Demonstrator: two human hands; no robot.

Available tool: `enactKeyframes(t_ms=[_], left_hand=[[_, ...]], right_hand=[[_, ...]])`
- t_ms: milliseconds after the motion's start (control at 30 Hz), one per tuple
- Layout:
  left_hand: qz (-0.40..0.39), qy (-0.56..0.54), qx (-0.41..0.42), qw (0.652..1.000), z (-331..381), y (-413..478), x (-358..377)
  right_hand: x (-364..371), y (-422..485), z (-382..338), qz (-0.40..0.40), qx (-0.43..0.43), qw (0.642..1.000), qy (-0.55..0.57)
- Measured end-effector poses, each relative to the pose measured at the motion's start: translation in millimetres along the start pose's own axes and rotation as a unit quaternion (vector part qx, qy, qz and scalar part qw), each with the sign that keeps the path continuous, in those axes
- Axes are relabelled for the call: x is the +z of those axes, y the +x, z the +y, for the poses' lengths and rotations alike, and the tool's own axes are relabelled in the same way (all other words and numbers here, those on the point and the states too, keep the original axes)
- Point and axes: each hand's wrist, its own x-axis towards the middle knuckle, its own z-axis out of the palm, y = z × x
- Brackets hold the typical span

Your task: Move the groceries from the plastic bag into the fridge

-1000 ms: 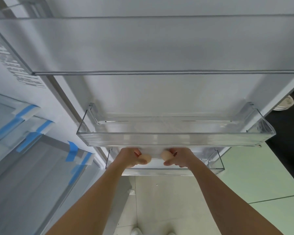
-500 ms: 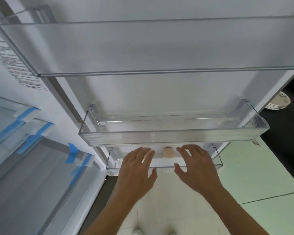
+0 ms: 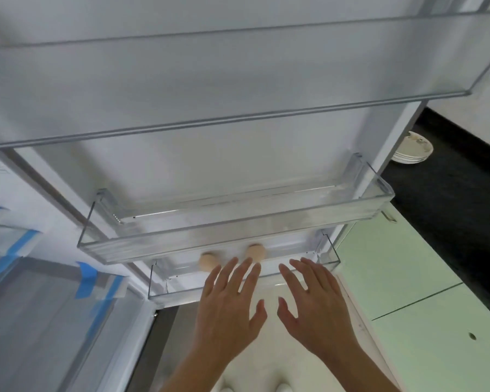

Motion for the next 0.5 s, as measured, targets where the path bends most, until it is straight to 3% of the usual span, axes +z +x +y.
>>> enactKeyframes(t_ms=[133, 267, 500], left_hand=[[-0.01, -0.031, 0.042, 0.999, 5, 10, 7], [-0.026, -0.067, 0.109, 0.991, 9, 18, 8], [-0.087, -0.108, 0.256, 0.957, 32, 23, 14]], right_hand=[[-3, -8, 2, 0.013, 0.039, 0.999, -0.027], [-14, -30, -5, 0.029, 0.134, 0.989, -0.049], [-35, -89, -30, 0.051, 0.308, 0.944, -0.11]])
